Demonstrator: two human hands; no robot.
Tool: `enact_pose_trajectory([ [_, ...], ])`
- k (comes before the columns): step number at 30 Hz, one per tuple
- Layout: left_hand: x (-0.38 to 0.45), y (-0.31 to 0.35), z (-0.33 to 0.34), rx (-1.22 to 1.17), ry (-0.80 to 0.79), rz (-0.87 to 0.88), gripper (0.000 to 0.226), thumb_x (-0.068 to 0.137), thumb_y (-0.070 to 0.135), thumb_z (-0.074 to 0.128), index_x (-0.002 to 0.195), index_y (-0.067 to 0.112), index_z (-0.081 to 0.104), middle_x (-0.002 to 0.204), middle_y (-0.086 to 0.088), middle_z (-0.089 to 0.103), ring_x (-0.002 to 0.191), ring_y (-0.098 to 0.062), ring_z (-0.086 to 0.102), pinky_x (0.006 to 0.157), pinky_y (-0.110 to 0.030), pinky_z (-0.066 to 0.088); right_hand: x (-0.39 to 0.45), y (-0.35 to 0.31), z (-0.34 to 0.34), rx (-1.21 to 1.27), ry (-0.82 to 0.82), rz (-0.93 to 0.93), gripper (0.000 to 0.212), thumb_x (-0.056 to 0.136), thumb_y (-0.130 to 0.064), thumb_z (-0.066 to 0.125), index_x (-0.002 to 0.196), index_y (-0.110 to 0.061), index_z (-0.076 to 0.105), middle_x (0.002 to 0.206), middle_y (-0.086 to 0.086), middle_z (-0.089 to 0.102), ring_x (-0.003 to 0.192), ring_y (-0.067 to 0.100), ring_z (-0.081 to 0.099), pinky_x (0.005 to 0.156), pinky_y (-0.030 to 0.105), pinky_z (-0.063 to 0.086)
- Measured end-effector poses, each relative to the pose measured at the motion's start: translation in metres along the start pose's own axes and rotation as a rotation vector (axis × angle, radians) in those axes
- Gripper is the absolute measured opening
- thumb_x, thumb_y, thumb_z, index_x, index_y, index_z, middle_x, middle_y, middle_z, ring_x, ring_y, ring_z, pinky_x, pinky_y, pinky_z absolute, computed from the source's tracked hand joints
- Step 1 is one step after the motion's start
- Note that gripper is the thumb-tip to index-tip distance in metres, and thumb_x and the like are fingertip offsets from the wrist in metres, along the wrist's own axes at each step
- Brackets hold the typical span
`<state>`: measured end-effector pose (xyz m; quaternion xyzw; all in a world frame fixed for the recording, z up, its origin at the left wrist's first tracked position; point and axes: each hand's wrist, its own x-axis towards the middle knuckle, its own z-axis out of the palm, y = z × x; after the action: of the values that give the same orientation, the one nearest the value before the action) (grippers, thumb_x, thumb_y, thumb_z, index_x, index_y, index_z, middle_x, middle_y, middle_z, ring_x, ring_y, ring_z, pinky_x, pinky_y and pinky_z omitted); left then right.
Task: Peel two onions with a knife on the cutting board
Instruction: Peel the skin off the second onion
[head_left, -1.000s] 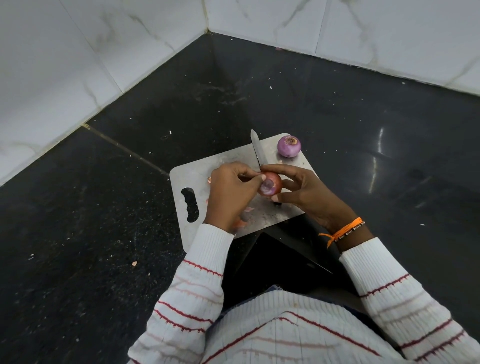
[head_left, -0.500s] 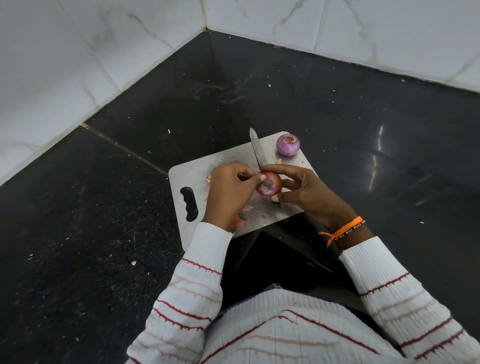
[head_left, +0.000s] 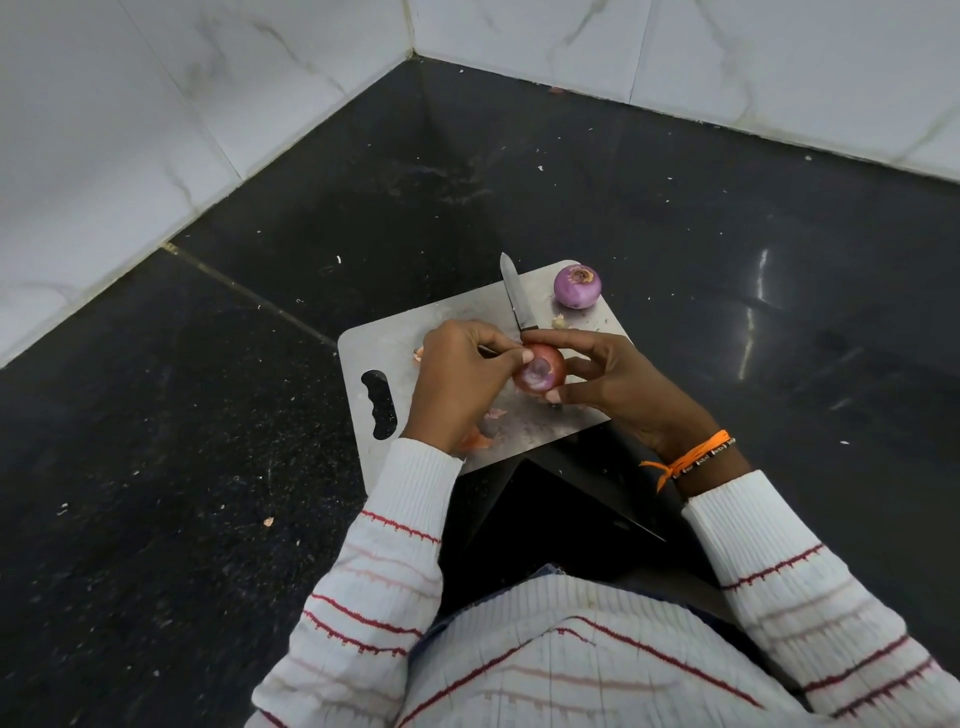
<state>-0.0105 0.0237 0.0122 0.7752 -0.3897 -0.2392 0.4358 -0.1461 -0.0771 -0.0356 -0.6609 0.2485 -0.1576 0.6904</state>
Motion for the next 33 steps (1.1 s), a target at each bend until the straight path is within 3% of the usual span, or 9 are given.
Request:
enact_pose_trajectory([
  [10,-0.002,0.002,0.008,0.178,0.047,0.146,0.007,0.081,0.009,0.072,0.085,0.003,0.075,0.083,-0.008,0.069,0.072,-0.013,0.061,0.071,-0.022,0.051,0.000,0.000,0.002,0.012,0.021,0.005,0.060,0.072,0.017,0.066,0.121,-0.019,0.060,0.121,0.004,0.063,0.104,0.023,0.063,0.090,0.038,0.054],
  [14,-0.002,0.000,0.011,0.207,0.066,0.156,0.004,0.080,0.010,0.072,0.082,0.006,0.073,0.085,-0.009,0.069,0.075,-0.015,0.062,0.074,-0.028,0.055,0.002,0.002,0.003,0.030,0.034,0.013,0.059,0.072,0.015,0.068,0.122,-0.016,0.060,0.122,0.005,0.062,0.103,0.023,0.063,0.089,0.037,0.054],
  [20,-0.002,0.001,0.012,0.195,0.106,0.123,0.002,0.080,0.010,0.071,0.080,0.008,0.070,0.081,-0.003,0.066,0.074,-0.012,0.060,0.067,-0.018,0.047,0.004,0.004,0.005,0.074,0.047,0.020,0.058,0.072,0.013,0.068,0.122,-0.016,0.060,0.119,0.008,0.063,0.102,0.026,0.063,0.090,0.043,0.053],
  [25,0.000,-0.002,0.013,0.042,0.115,0.020,0.005,0.081,0.008,0.069,0.084,0.007,0.072,0.076,0.001,0.067,0.069,-0.004,0.060,0.062,-0.006,0.046,0.005,0.007,0.004,0.140,0.056,-0.005,0.058,0.071,0.019,0.064,0.117,-0.017,0.060,0.121,0.010,0.060,0.100,0.021,0.063,0.084,0.039,0.053],
  [28,-0.001,-0.002,0.016,-0.070,0.112,-0.054,0.007,0.084,0.010,0.067,0.087,0.008,0.073,0.080,-0.001,0.070,0.074,-0.006,0.063,0.064,-0.008,0.048,0.005,0.007,0.006,0.197,0.079,-0.026,0.057,0.069,0.025,0.061,0.110,-0.014,0.058,0.118,0.007,0.058,0.098,0.018,0.063,0.077,0.031,0.055],
  [33,-0.001,0.000,0.017,-0.221,0.113,-0.106,0.012,0.087,0.013,0.066,0.094,0.008,0.074,0.083,0.001,0.071,0.081,-0.009,0.066,0.069,-0.012,0.053,0.005,0.007,0.006,0.246,0.115,-0.040,0.056,0.067,0.028,0.058,0.107,-0.012,0.055,0.117,0.005,0.056,0.102,0.020,0.061,0.076,0.030,0.055],
])
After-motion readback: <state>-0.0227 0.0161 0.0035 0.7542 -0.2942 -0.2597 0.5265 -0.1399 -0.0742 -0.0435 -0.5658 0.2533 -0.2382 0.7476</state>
